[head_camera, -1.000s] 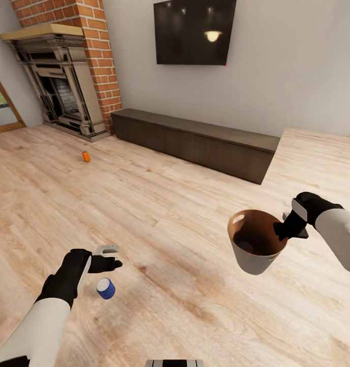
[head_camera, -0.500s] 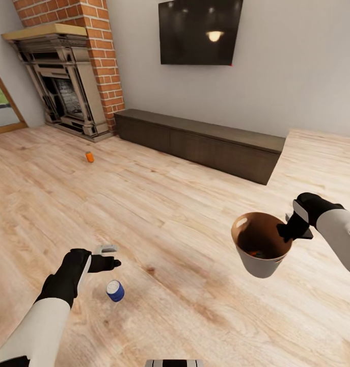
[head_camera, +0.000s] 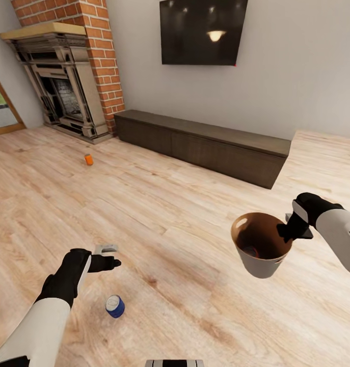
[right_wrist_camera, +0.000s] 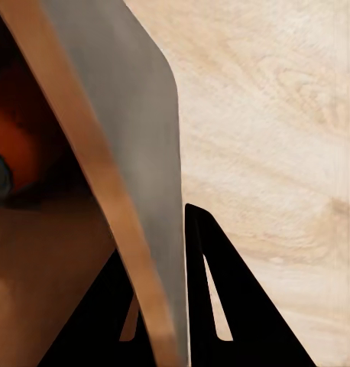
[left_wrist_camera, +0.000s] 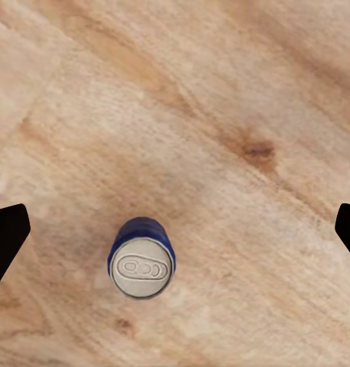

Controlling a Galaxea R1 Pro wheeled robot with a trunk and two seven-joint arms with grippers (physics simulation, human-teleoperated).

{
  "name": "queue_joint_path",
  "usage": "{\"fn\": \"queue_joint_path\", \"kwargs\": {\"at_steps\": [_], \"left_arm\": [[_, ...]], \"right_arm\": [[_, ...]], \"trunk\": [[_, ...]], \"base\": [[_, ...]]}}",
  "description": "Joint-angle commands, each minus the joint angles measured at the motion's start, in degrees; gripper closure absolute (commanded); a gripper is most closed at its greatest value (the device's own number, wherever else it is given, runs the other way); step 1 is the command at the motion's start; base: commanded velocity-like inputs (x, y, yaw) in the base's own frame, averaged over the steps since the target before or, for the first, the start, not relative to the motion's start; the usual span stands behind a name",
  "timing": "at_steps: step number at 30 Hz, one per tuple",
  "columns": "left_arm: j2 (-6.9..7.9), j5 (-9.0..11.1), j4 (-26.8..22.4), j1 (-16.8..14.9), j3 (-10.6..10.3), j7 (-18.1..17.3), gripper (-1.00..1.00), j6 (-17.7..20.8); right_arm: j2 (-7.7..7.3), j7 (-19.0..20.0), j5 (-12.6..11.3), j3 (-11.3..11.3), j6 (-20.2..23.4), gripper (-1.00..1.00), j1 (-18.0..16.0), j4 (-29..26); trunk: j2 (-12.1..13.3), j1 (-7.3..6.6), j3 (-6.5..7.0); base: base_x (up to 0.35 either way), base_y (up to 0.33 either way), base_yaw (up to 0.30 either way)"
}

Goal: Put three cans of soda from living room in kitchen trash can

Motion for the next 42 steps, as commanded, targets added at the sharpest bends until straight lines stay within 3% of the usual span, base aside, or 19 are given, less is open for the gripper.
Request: {"fn": "queue_joint_path", "kwargs": {"at_steps": [1, 19, 24, 28, 34, 42], "left_arm": [[0.00, 0.0, 0.0, 0.0, 0.0, 0.0, -1.00, 0.0], [-0.04, 0.2, 0.0, 0.0, 0.0, 0.1, -1.00, 0.4], [-0.29, 0.1, 0.1, 0.0, 0.1, 0.5, -1.00, 0.5], [-1.82, -0.2, 0.3, 0.0, 0.1, 2.4, -1.00, 0.6], [-3.53, 0.3, 0.6, 0.0, 0.1, 10.4, -1.00, 0.6], [-3.99, 0.2, 0.9, 0.0, 0.1, 11.8, -1.00, 0.5]], "right_arm": [[0.00, 0.5, -1.3, -1.2, 0.1, 1.00, 0.0, 0.0], [-0.13, 0.5, -1.3, -1.2, 0.1, 1.00, -0.1, -0.4], [-0.17, 0.5, -1.3, -1.2, 0.1, 1.00, -4.6, 0.6], [-0.04, 0.5, -1.3, -1.2, 0.1, 1.00, -7.4, 2.0], [0.09, 0.5, -1.3, -1.2, 0.1, 1.00, -8.3, 2.4], [0.37, 0.5, -1.3, -1.2, 0.1, 1.00, -8.4, 2.4]], "trunk": [[0.0, -0.01, 0.01], [0.0, -0.01, -0.10], [-2.0, 1.09, -1.36], [-3.6, 1.97, -2.42], [-4.1, 2.32, -4.23], [-4.2, 2.53, -6.71]], "base": [[0.024, 0.009, 0.000], [0.002, 0.079, 0.000], [0.000, 0.002, 0.000], [0.000, 0.000, 0.000], [0.000, 0.000, 0.000], [0.000, 0.000, 0.000]]}}
